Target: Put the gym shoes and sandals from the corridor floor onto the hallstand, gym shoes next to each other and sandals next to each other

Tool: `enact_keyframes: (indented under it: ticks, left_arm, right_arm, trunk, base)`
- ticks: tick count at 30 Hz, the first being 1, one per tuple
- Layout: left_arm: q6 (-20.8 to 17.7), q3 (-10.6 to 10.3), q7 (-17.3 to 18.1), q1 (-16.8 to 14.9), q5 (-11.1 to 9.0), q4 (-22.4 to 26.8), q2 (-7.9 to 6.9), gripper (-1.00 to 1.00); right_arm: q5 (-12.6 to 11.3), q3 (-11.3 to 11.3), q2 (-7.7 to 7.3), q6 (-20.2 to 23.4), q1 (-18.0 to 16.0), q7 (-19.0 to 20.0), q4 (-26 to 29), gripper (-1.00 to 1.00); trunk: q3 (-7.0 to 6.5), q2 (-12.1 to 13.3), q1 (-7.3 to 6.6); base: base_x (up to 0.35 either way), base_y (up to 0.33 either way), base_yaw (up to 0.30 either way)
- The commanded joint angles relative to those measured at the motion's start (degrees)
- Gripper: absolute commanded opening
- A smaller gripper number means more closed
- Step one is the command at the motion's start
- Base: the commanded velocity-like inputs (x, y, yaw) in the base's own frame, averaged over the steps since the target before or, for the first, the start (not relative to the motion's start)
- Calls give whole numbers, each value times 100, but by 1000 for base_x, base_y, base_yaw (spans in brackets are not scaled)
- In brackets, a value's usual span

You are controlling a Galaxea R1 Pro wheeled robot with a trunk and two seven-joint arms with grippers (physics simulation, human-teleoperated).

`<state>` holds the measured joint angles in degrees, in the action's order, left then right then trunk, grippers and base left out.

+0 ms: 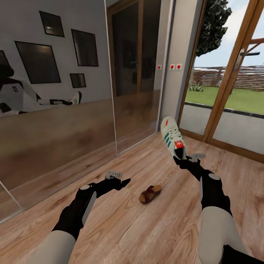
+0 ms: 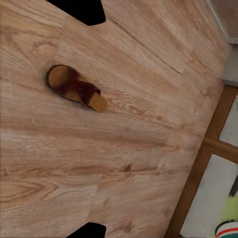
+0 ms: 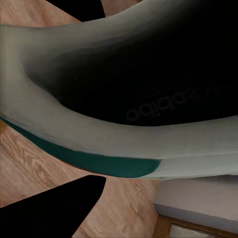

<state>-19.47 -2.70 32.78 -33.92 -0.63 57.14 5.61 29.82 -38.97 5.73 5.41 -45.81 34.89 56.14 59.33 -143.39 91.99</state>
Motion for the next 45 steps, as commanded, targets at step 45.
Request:
enact_keyframes:
  ticks: [45]
  left_arm:
    - [-48,-2,18,-3,-23,8,11,100]
  right_arm:
    - [-53,-41,16,28,-7,42,2,-100]
  trunk:
    - [6,-2,2]
  base:
    - [281,-176,-166]
